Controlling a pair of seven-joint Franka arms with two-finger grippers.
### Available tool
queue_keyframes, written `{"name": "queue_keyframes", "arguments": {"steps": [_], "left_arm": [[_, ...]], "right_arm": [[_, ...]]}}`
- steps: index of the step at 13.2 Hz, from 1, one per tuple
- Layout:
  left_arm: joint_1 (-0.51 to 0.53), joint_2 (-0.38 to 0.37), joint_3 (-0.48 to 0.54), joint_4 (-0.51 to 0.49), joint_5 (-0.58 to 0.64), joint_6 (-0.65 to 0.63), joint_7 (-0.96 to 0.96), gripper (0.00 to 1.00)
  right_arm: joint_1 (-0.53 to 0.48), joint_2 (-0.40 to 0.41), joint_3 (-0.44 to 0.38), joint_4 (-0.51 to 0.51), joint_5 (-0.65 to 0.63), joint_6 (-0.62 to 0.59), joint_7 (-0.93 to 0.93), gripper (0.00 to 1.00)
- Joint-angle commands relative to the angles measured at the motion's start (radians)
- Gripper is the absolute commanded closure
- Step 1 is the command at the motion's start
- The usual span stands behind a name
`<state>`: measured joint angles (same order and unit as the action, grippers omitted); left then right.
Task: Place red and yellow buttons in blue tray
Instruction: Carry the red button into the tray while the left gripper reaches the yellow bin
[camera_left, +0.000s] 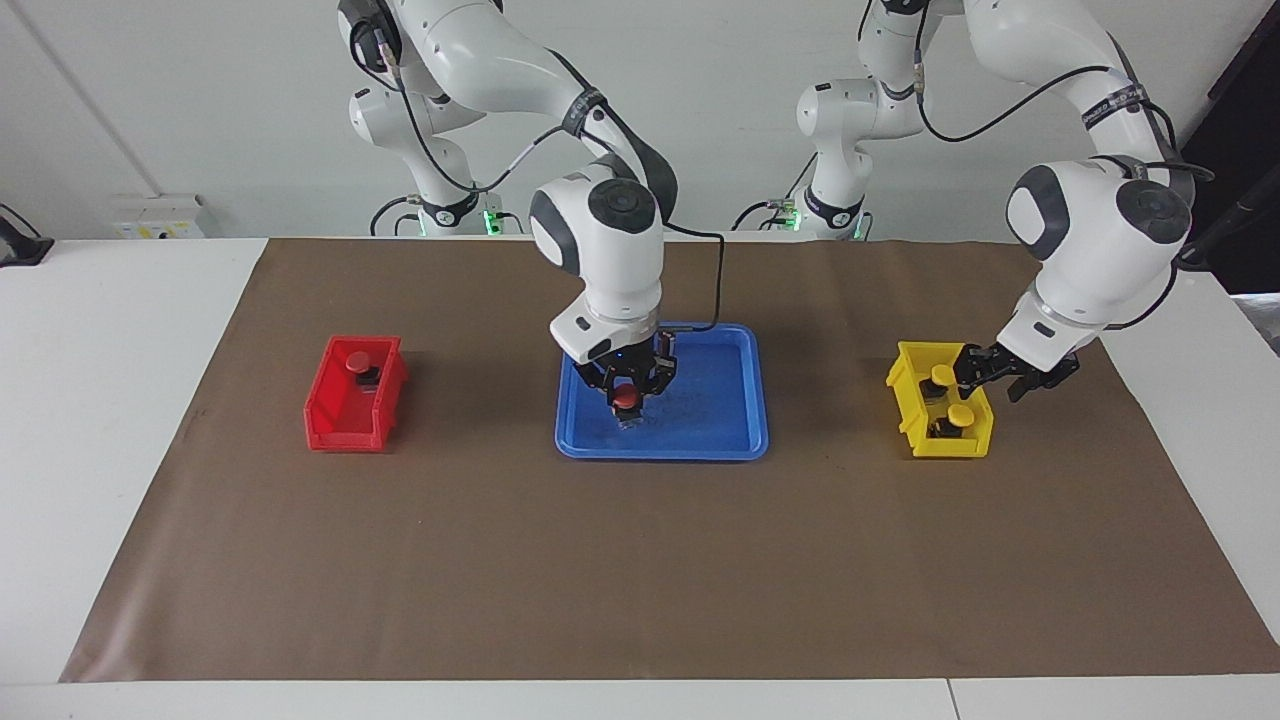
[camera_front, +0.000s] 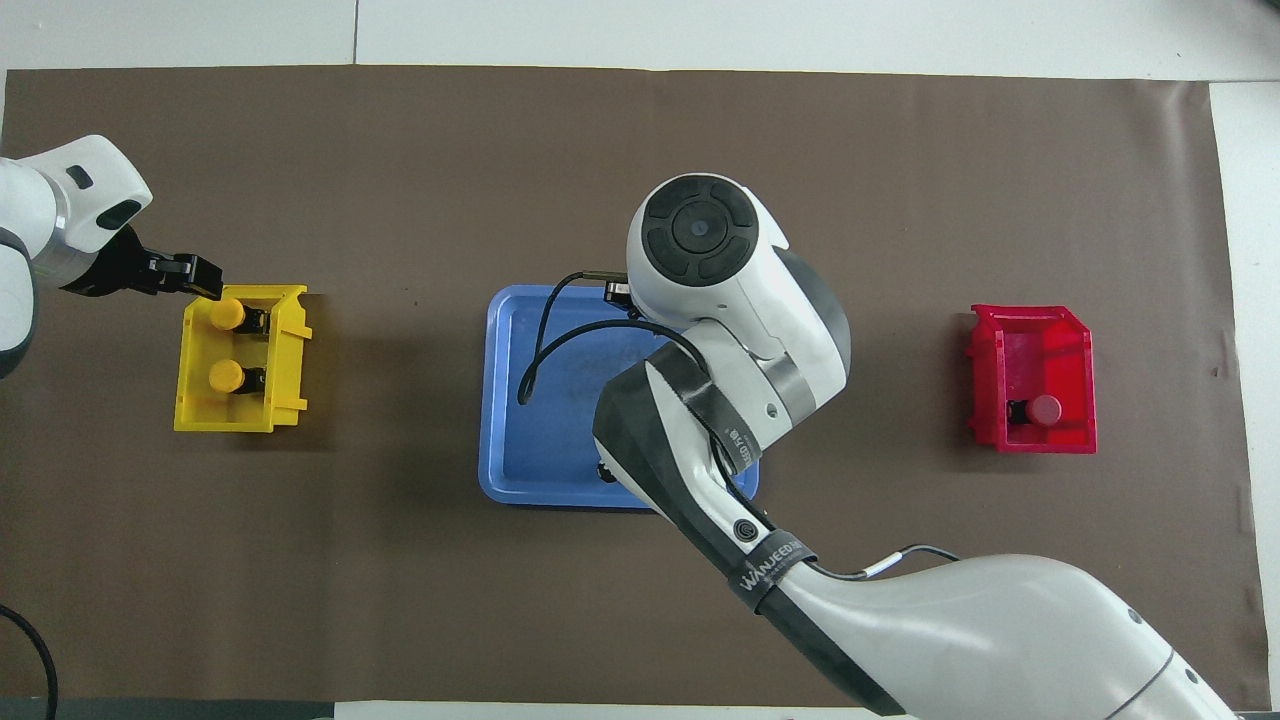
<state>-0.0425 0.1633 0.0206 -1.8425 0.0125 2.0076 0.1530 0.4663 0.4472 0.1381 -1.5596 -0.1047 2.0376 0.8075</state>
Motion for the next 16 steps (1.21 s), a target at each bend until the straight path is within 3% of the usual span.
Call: {"name": "queue_keyframes", "arguments": {"steps": [1,6,7,9,12,14,16], "left_arm": [[0.018,0.01,-0.004,-0.02,0.015,0.039,-0.004,0.37],[0.01,0.015,-0.005,-0.113,0.014,0.124,-0.073,0.37],[0.007,0.016,-0.004,-0.122,0.014,0.134,-0.076,0.37],[0.009,0.016,-0.005,-0.129,0.014,0.141,-0.076,0.37],[0.006,0.015,-0.005,-0.141,0.014,0.143,-0.078,0.37],[0.006,0.013,-0.005,-0.156,0.014,0.157,-0.078,0.37],[0.006,0.016,-0.005,-0.159,0.014,0.164,-0.078,0.37]], "right_arm": [[0.014,-0.004,0.0,-0.034,-0.015,0.05,0.041,0.86],[0.029,-0.013,0.0,-0.123,-0.015,0.134,0.059,0.81],[0.029,-0.016,-0.002,-0.135,-0.015,0.139,0.059,0.76],[0.029,-0.015,-0.002,-0.116,-0.015,0.125,0.059,0.0],[-0.012,-0.015,-0.012,0.037,-0.033,-0.04,0.024,0.0],[-0.169,-0.132,-0.011,-0.037,-0.024,-0.089,-0.22,0.0],[-0.341,-0.319,-0.009,-0.234,0.057,-0.105,-0.475,0.0]]}}
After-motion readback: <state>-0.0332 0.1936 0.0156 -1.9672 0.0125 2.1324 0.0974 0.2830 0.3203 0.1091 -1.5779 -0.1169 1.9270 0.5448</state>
